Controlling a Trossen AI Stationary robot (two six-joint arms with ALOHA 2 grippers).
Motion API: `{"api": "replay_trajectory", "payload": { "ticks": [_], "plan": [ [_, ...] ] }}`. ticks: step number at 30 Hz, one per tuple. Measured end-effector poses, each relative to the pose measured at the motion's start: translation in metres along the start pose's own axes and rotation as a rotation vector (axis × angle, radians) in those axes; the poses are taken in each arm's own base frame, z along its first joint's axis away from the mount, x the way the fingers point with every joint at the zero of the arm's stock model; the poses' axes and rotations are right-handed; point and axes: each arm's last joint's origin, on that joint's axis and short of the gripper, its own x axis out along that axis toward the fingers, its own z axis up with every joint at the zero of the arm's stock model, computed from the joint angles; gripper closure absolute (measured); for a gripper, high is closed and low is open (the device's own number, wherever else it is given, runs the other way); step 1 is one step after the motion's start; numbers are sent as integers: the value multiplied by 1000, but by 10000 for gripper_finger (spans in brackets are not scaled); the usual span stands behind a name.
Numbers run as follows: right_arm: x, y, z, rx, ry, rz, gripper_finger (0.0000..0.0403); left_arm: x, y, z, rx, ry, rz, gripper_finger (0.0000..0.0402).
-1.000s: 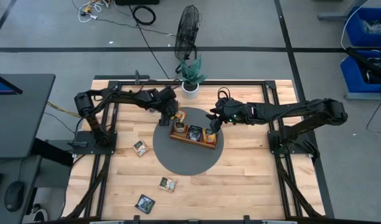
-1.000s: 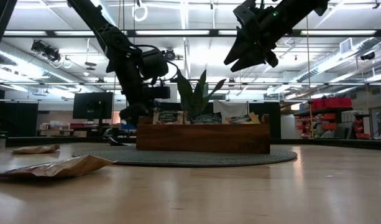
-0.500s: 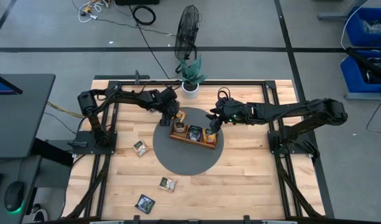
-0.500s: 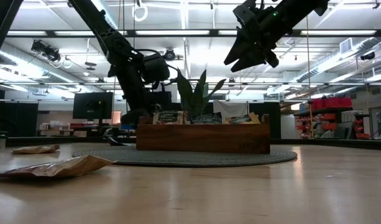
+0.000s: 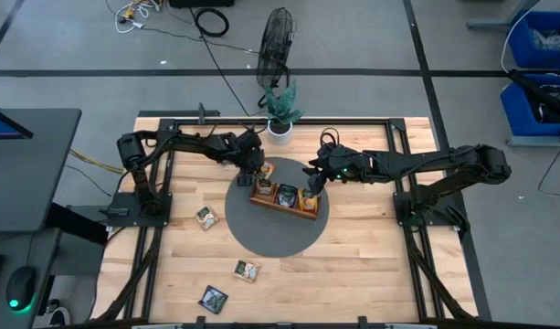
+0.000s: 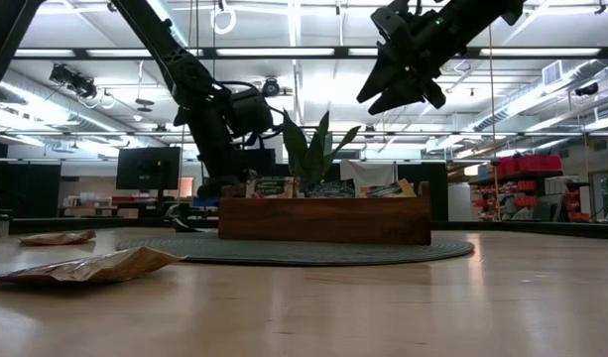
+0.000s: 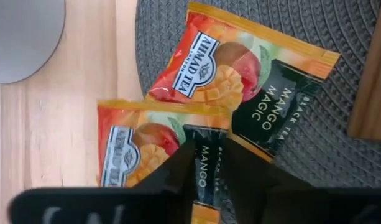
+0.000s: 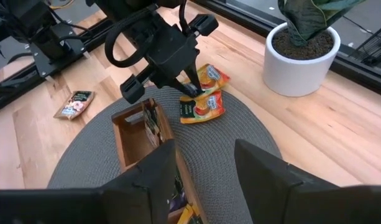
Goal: Pick & Place Tea
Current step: Put the yellow tea bag into the right section of the wooden organizer
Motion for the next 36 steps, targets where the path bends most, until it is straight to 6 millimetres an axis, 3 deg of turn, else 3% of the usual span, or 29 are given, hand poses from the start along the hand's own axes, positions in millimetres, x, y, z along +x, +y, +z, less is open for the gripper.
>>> {"api": "replay_trajectory", "payload": {
  "ticks": [5,7,18,36],
  "plan": [
    [0,0,0,0,0,0,231,0,-1,-1,-49,11,-6,386],
    [0,0,0,0,0,0,231,0,0,-1,-93,23,-12,395],
    [0,0,0,-2,4,-2,231,-18,8,13,-239,23,-17,400],
    [5,-6,5,-41,-18,-11,231,-25,5,15,-396,-5,-137,401]
  ]
}}
